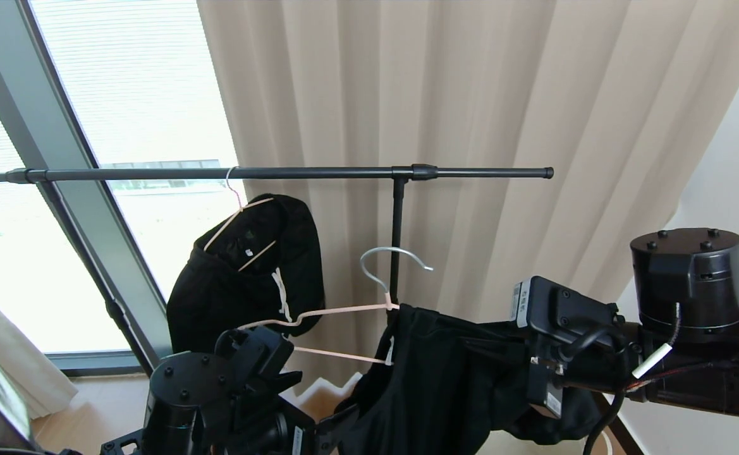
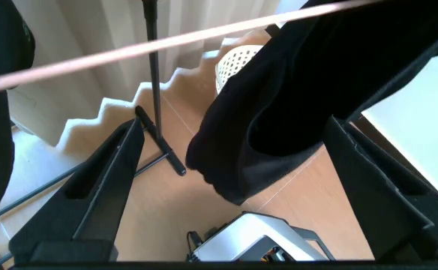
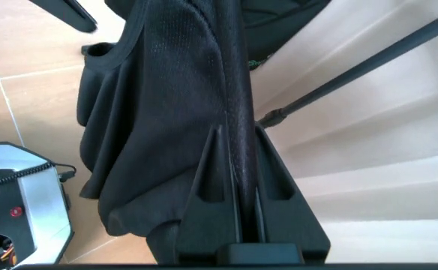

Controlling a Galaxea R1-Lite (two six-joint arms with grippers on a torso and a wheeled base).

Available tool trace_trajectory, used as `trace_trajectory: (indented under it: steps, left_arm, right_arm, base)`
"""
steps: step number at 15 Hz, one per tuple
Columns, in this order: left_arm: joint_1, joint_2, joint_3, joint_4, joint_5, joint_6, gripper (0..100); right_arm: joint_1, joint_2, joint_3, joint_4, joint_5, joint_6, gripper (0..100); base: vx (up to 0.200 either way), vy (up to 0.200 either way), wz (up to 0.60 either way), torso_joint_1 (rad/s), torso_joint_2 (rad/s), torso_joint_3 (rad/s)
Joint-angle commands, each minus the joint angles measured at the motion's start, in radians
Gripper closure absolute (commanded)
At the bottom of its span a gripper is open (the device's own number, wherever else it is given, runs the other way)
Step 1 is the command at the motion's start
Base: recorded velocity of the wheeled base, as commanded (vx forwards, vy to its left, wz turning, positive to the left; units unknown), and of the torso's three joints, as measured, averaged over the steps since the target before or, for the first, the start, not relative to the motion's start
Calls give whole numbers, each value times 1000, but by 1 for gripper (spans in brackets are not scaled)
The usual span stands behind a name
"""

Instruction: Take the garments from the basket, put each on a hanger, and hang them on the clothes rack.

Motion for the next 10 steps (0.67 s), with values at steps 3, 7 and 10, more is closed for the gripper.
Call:
trace_trajectory:
  steps: [3, 7, 10]
  left_arm:
    - [-6, 15, -8, -2, 0, 1, 0]
    - [-13, 35, -9, -2, 3, 1, 0]
    - [-26, 79, -3, -20, 26, 2, 0]
  right_arm:
    - [35, -36, 10, 0, -1, 0, 100]
    - [49, -46, 12, 0, -1, 2, 100]
    - [61, -52, 12, 0, -1, 37, 100]
  base:
    - [0, 0, 0, 0, 0, 0]
    - [0, 0, 0, 0, 0, 0]
    - [0, 0, 0, 0, 0, 0]
